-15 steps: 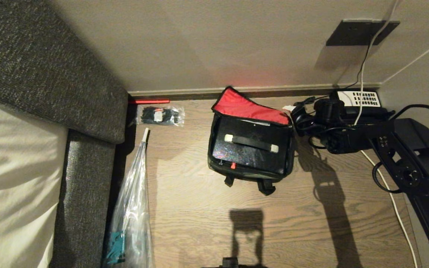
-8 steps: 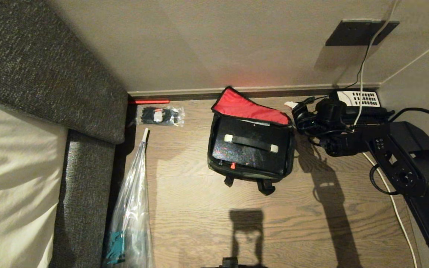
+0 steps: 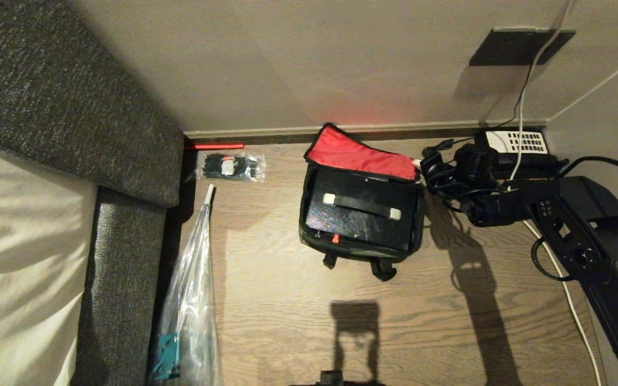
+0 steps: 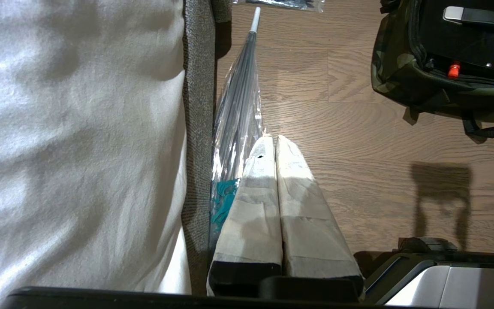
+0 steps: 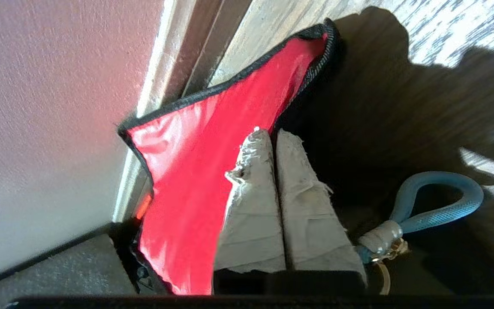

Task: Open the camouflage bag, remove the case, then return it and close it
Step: Close the top of the storage box

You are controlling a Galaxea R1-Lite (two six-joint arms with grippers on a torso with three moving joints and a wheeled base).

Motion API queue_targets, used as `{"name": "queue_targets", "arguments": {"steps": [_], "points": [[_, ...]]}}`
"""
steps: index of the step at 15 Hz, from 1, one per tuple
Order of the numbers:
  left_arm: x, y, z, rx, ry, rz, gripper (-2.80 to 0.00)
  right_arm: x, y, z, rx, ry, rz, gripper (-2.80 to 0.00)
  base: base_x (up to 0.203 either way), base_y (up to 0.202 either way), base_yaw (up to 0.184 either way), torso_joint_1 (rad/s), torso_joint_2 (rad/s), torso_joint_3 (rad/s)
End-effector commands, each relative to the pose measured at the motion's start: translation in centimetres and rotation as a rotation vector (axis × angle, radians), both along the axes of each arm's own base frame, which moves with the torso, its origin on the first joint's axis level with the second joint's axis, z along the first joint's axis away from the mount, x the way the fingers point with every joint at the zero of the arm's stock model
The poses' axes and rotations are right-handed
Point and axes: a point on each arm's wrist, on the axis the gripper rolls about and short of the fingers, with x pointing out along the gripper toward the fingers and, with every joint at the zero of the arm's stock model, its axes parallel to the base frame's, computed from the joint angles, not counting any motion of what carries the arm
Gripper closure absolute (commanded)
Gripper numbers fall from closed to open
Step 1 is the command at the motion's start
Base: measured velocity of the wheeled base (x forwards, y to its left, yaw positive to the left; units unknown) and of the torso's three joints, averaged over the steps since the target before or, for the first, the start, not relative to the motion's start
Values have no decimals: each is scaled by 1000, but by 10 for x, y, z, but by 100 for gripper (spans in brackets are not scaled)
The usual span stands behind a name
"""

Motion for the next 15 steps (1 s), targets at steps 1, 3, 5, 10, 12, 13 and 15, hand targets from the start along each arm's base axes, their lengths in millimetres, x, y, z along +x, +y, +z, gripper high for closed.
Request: {"name": "queue_targets", "arguments": {"steps": [1, 3, 5, 10, 12, 13, 15], "points": [[0, 0, 0, 0, 1, 2, 0, -1, 0, 4, 2, -14, 2, 0, 0, 0, 0, 0, 0, 0], [0, 0, 0, 0, 6, 1, 0, -3, 0, 13, -3, -35, 0, 0, 0, 0, 0, 0, 0, 0], [1, 0, 0, 0, 7, 0, 0, -8, -1, 28, -13, -62, -2, 0, 0, 0, 0, 0, 0, 0], [0, 0, 0, 0, 0, 0, 0, -35, -7, 53, -44, -51, 4, 0, 0, 0, 0, 0, 0, 0], [0, 0, 0, 0, -2, 2, 0, -51, -8, 59, -52, -66, 34, 0, 0, 0, 0, 0, 0, 0], [0, 0, 0, 0, -2, 2, 0, -58, -8, 60, -53, -78, 53, 0, 0, 0, 0, 0, 0, 0], [0, 0, 0, 0, -2, 2, 0, -71, -7, 63, -56, -108, 91, 0, 0, 0, 0, 0, 0, 0]]}}
